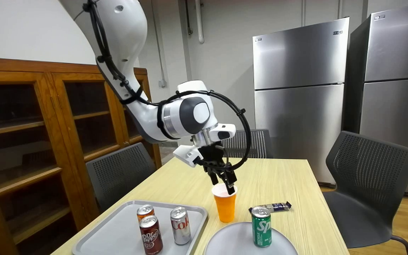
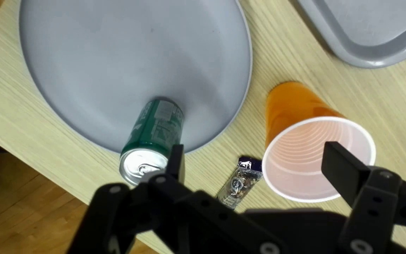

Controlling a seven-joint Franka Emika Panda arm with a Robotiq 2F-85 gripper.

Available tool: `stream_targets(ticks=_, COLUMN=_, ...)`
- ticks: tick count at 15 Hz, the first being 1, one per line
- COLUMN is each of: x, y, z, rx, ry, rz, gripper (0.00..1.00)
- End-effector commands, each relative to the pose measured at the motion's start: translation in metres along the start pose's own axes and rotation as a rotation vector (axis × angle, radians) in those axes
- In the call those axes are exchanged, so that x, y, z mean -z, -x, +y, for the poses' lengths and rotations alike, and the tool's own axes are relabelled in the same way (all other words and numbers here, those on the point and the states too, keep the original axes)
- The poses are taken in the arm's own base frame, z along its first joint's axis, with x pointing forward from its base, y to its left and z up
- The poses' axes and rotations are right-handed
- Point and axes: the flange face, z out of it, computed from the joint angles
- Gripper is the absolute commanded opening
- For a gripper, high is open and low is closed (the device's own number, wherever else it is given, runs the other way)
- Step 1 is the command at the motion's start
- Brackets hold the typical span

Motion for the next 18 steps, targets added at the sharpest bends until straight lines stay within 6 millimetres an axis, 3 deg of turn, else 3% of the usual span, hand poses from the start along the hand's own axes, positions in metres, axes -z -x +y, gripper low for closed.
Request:
stream_targets(ticks=1, x=0.018, y=0.034, z=-0.007, rx=0.0, ry=-0.014, rz=0.012, gripper=1.0)
stream_targets(ticks=10, x=0.017, y=0.095, z=-0.033, rx=0.036, ry=-0.015, rz=-0.029, gripper=1.0)
stream_targets(ticks=18, x=0.005, y=0.118, z=-0.057, rx=0.078, ry=-0.021, rz=-0.063, gripper=1.0)
